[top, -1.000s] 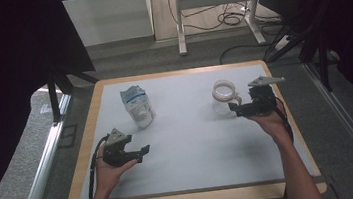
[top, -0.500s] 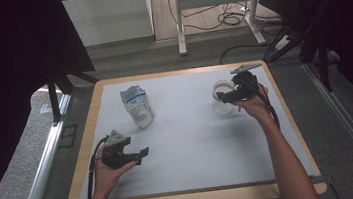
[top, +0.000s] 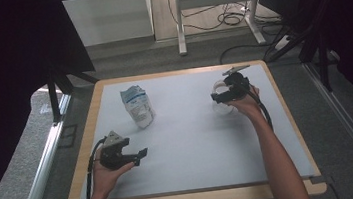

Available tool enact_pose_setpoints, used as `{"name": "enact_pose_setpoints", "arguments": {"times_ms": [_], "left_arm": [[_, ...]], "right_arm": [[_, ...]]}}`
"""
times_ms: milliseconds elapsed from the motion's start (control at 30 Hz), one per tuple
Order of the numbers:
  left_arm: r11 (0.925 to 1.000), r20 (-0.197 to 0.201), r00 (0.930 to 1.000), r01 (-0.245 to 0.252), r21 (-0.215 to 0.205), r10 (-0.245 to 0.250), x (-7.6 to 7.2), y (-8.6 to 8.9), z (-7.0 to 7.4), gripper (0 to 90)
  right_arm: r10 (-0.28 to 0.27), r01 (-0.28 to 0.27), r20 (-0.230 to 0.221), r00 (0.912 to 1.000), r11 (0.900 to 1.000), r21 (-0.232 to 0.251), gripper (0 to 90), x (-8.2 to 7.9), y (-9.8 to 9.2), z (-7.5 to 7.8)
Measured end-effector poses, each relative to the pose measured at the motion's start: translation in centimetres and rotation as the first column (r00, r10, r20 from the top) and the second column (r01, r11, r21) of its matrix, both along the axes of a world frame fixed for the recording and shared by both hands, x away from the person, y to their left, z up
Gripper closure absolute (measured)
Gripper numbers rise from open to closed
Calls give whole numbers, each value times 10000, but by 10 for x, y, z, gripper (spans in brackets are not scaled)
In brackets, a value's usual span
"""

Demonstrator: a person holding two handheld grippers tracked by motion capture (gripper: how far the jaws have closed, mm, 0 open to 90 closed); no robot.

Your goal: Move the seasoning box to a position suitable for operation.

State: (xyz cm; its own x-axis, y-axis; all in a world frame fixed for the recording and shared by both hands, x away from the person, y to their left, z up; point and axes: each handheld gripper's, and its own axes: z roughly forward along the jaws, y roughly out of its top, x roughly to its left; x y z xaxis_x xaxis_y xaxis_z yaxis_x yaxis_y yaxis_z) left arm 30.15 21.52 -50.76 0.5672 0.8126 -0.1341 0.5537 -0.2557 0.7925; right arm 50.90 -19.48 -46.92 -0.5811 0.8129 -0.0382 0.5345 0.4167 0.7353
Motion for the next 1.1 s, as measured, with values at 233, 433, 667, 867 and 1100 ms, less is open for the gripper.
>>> {"name": "enact_pose_setpoints", "arguments": {"times_ms": [233, 433, 667, 867, 1100], "left_arm": [[10000, -73, 10000, 2, -32, -2, 1, 0, -2, 153], [10000, -156, 9999, 24, -91, -25, 2, 1, -3, 153], [9999, -233, 9997, 116, -115, -118, 4, 2, -5, 153], [9996, -330, 9992, 218, -197, -225, 6, 1, -6, 153], [9993, -265, 9992, 286, -223, -292, 5, -2, -4, 153]], "right_arm": [[239, -235, -243, 9994, 9996, 169, 83, 3, 0, -10], [240, -240, -192, 9995, 9997, -25, 110, -1, 2, -8], [425, -428, -227, 9988, 9990, -145, 110, -14, 1, -2], [499, -495, -202, 9986, 9986, 189, 110, -43, -2, 5], [959, -954, -188, 9952, 9950, 293, 110, -84, -1, 7]]}}
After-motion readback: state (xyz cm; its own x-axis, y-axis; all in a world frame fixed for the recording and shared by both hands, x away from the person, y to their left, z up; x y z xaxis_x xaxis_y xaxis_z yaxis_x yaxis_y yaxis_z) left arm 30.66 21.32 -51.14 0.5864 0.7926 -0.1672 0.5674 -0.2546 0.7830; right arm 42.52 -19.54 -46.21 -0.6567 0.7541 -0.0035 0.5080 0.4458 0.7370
